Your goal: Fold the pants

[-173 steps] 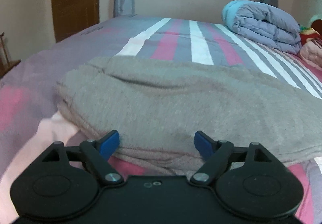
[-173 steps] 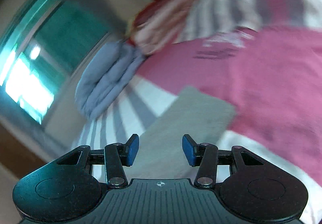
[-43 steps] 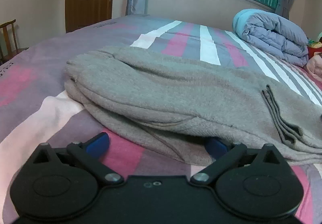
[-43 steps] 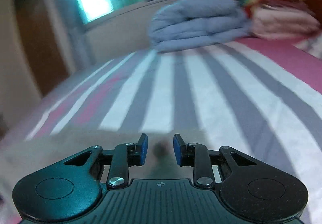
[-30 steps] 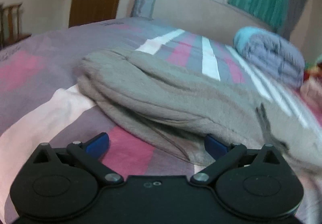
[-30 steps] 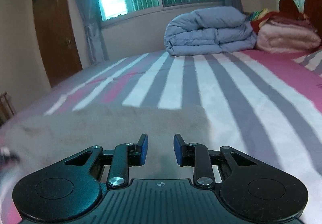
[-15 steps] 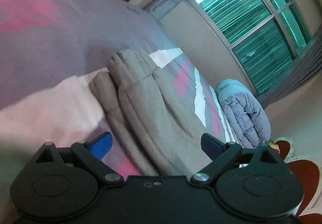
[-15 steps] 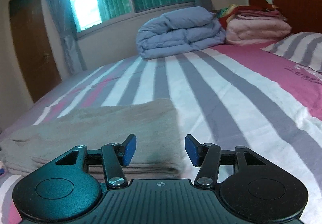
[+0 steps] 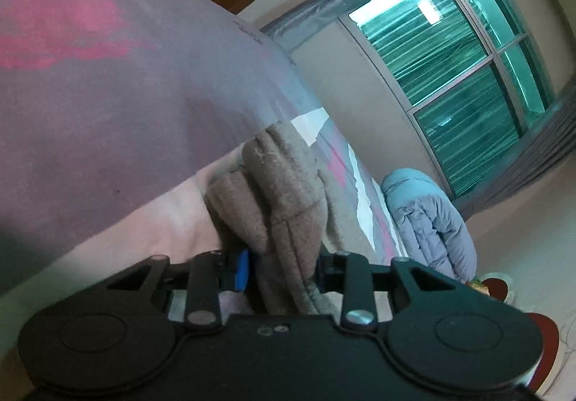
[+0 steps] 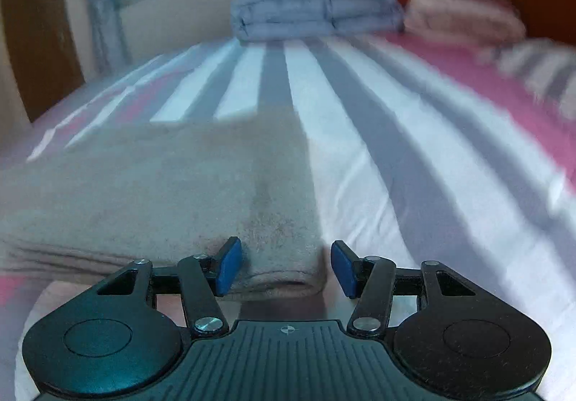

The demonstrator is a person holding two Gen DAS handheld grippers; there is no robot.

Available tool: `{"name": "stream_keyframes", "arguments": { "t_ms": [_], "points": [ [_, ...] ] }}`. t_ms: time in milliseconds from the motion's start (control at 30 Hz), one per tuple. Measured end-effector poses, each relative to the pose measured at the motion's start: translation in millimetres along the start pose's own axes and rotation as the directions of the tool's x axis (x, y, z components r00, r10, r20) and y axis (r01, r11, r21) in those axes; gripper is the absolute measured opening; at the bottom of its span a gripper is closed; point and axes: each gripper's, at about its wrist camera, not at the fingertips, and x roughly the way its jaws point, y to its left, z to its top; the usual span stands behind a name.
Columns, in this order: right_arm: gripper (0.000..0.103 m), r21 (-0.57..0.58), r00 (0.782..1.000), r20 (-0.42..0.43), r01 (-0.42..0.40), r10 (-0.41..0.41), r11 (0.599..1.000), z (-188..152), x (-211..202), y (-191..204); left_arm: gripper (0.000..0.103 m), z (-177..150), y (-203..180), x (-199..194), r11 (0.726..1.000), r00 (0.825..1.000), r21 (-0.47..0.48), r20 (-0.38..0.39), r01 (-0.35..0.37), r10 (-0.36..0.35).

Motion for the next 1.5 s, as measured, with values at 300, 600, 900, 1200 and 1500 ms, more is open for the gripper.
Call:
{"name": "stream_keyframes", "arguments": {
  "t_ms": [300, 600, 900, 1200, 1500],
  "points": [
    [0.055, 0.099, 0.995, 0.089, -0.059, 0.050, 0.993, 3.6, -29.3, -15.5, 0.025, 9.8, -2.1, 3.8, 1.000, 0.998, -0.014, -0.053, -0.026, 0.026],
    [0.055, 0.047, 0.991, 0.113, -0.070, 0.065, 0.996, 5.0, -40.9, -10.7, 0.025, 4.4, -20.0, -1.1, 0.994, 0.997, 0.087, -0.003, -0.072, 0.073],
    [0.055, 0.355, 0.982, 0.189, -0.079, 0.011, 0.931, 13.0, -60.8, -75.5, 0.024, -15.2, -144.1, -19.9, 0.910, 0.996, 0.412, 0.054, 0.047, -0.077],
    [0.055, 0.367, 0.976, 0.215, -0.043, -0.040, 0.929, 16.2, -77.0, -105.2, 0.024, -120.5, -282.6, 7.0, 0.735, 0.976, 0.651, -0.046, 0.190, -0.212],
    [0.055, 0.502, 0.977, 0.212, -0.080, -0.033, 0.861, 12.0, -78.9, -138.0, 0.024, -286.4, -350.4, 84.1, 0.536, 0.931, 0.767, -0.344, 0.353, -0.122]
  ]
}}
